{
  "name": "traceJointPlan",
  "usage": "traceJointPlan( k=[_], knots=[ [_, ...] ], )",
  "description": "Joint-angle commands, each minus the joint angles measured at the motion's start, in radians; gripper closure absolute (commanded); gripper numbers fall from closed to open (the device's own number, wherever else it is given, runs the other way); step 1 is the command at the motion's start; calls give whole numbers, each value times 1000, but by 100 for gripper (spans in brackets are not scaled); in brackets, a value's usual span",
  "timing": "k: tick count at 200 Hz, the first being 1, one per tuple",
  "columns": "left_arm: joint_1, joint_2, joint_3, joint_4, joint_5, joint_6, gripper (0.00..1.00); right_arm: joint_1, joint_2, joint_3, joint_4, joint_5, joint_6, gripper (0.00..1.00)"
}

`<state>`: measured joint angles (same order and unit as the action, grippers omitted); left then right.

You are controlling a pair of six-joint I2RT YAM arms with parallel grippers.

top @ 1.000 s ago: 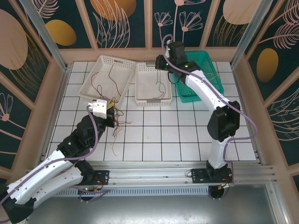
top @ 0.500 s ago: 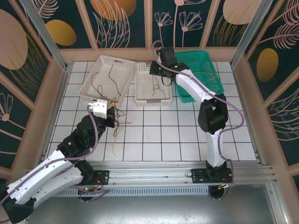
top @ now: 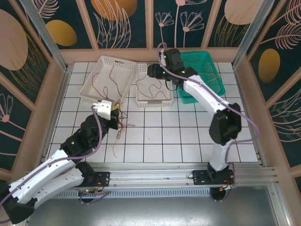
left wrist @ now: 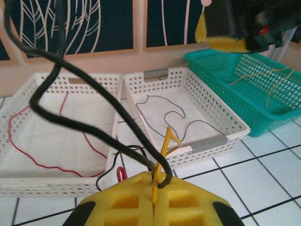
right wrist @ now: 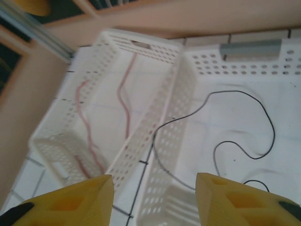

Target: Untangle the cables

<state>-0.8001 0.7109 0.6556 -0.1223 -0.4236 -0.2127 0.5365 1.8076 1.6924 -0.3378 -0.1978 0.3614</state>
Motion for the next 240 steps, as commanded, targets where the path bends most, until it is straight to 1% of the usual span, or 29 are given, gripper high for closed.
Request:
traceJointPlan(
  k=[1, 16, 19, 30, 44, 60, 87, 101, 117, 152, 188, 218, 240],
  knots=[
    [4, 17, 46, 64, 58, -110, 100, 5, -173, -182, 201, -198, 43, 49],
    [4, 52, 32, 115, 99, -183, 100, 5, -259, -320, 306, -320, 72, 50],
    [5, 57, 27, 127, 109, -196, 100, 26, -284, -357, 336, -349, 77, 51],
    [5, 78, 7, 187, 143, -241, 100, 47, -343, -450, 409, -406, 87, 51],
    [4, 96, -11, 266, 181, -286, 100, 85, -410, -555, 483, -461, 91, 55],
    [5, 120, -10, 314, 206, -316, 100, 128, -473, -654, 537, -480, 95, 58],
    [4, 144, -26, 376, 259, -359, 100, 169, -533, -809, 704, -508, 165, 59],
    [3, 158, -35, 395, 280, -382, 100, 188, -534, -832, 728, -516, 166, 60],
    [2, 160, -50, 409, 294, -395, 100, 207, -534, -836, 710, -483, 141, 61],
    [3, 143, -70, 416, 324, -409, 100, 213, -525, -837, 714, -465, 135, 67],
    [3, 133, -83, 416, 336, -422, 100, 220, -493, -827, 715, -466, 127, 68],
    [3, 128, -77, 415, 342, -421, 100, 229, -467, -827, 708, -454, 116, 67],
    [2, 124, -77, 418, 347, -421, 100, 231, -450, -820, 683, -425, 98, 67]
  ],
)
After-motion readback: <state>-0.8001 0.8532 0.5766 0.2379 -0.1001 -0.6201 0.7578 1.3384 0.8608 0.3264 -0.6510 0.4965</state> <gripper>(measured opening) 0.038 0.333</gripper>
